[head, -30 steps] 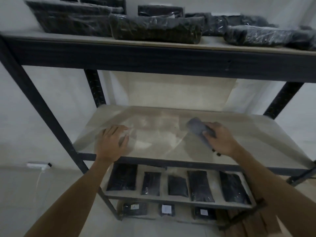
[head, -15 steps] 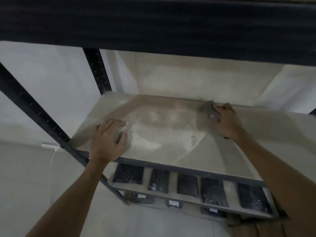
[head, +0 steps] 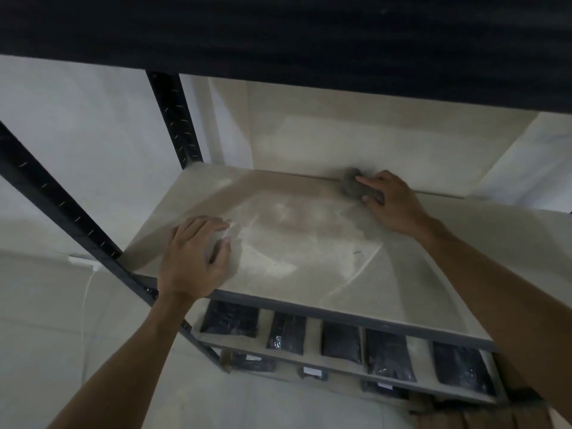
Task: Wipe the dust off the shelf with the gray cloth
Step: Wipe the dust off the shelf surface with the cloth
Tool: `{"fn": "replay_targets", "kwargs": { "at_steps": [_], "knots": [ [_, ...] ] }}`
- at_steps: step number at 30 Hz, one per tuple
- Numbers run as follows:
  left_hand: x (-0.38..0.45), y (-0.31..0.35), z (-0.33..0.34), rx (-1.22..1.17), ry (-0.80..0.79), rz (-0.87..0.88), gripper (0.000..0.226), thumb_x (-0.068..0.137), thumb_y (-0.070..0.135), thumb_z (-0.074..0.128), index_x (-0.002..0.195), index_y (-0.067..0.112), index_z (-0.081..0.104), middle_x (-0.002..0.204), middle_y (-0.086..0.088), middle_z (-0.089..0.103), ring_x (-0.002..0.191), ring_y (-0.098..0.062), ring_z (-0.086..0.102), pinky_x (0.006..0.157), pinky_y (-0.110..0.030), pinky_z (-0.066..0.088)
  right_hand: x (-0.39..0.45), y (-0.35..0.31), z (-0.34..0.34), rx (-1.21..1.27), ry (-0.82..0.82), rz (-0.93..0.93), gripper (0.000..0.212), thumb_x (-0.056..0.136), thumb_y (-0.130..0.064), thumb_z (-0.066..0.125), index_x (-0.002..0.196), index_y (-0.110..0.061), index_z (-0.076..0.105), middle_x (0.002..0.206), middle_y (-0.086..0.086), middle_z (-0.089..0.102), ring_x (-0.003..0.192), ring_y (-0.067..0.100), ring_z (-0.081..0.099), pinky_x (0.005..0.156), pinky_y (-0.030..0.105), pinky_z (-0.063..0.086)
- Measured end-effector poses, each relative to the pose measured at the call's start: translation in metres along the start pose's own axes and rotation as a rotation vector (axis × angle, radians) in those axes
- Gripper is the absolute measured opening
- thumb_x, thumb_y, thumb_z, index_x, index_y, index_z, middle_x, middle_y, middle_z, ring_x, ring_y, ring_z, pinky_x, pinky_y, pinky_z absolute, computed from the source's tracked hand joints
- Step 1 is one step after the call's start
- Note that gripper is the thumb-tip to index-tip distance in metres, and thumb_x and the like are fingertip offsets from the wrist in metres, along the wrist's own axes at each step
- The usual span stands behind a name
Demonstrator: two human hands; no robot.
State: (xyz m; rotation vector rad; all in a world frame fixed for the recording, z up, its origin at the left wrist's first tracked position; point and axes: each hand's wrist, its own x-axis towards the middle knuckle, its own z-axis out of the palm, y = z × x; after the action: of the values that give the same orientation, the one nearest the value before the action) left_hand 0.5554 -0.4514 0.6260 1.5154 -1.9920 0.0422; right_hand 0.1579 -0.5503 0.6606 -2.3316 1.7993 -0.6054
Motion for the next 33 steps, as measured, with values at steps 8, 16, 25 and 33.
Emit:
{"fn": "replay_targets", "kwargs": {
  "at_steps": [8, 16, 25, 33],
  "knots": [
    [0.001, 0.001, -0.001, -0.004, -0.022, -0.005, 0.031, 0.091, 0.031, 0.053, 0.113, 0.016, 0.068, 0.117, 0.001, 0.069, 0.115, -0.019, 0.058, 0.1, -0.03, 0.038, 0.022, -0.006, -0.011, 0.146, -0.001, -0.261, 0.045, 0.092, -0.016, 0.071, 0.134, -0.029, 0.064, 0.119, -0.004, 0.06, 0.109, 0.01, 0.057, 0.097, 0.02, 0.044],
    [0.0, -0.001, 0.002, 0.042, -0.037, -0.027, 0.031, 0.091, 0.034, 0.052, 0.115, 0.019, 0.065, 0.119, 0.002, 0.068, 0.116, -0.018, 0.057, 0.101, -0.031, 0.038, 0.048, -0.022, 0.017, 0.068, -0.03, -0.227, 0.044, 0.091, -0.014, 0.07, 0.134, -0.026, 0.065, 0.126, 0.002, 0.062, 0.117, 0.025, 0.058, 0.094, 0.036, 0.048],
    [0.001, 0.003, -0.001, 0.028, -0.039, -0.032, 0.034, 0.091, 0.035, 0.049, 0.114, 0.017, 0.066, 0.119, 0.002, 0.068, 0.117, -0.018, 0.057, 0.1, -0.032, 0.039, 0.023, -0.032, -0.005, 0.365, -0.213, -0.307, 0.051, 0.089, -0.012, 0.075, 0.133, -0.036, 0.065, 0.12, -0.011, 0.065, 0.112, 0.004, 0.062, 0.097, 0.017, 0.047],
    [0.001, -0.002, 0.002, 0.01, -0.017, -0.038, 0.033, 0.091, 0.037, 0.051, 0.115, 0.021, 0.064, 0.119, 0.004, 0.067, 0.117, -0.015, 0.056, 0.101, -0.03, 0.037, 0.045, -0.04, 0.017, 0.096, -0.044, -0.218, 0.047, 0.09, -0.013, 0.072, 0.135, -0.025, 0.065, 0.129, 0.004, 0.064, 0.12, 0.027, 0.058, 0.098, 0.035, 0.045]
  ]
}}
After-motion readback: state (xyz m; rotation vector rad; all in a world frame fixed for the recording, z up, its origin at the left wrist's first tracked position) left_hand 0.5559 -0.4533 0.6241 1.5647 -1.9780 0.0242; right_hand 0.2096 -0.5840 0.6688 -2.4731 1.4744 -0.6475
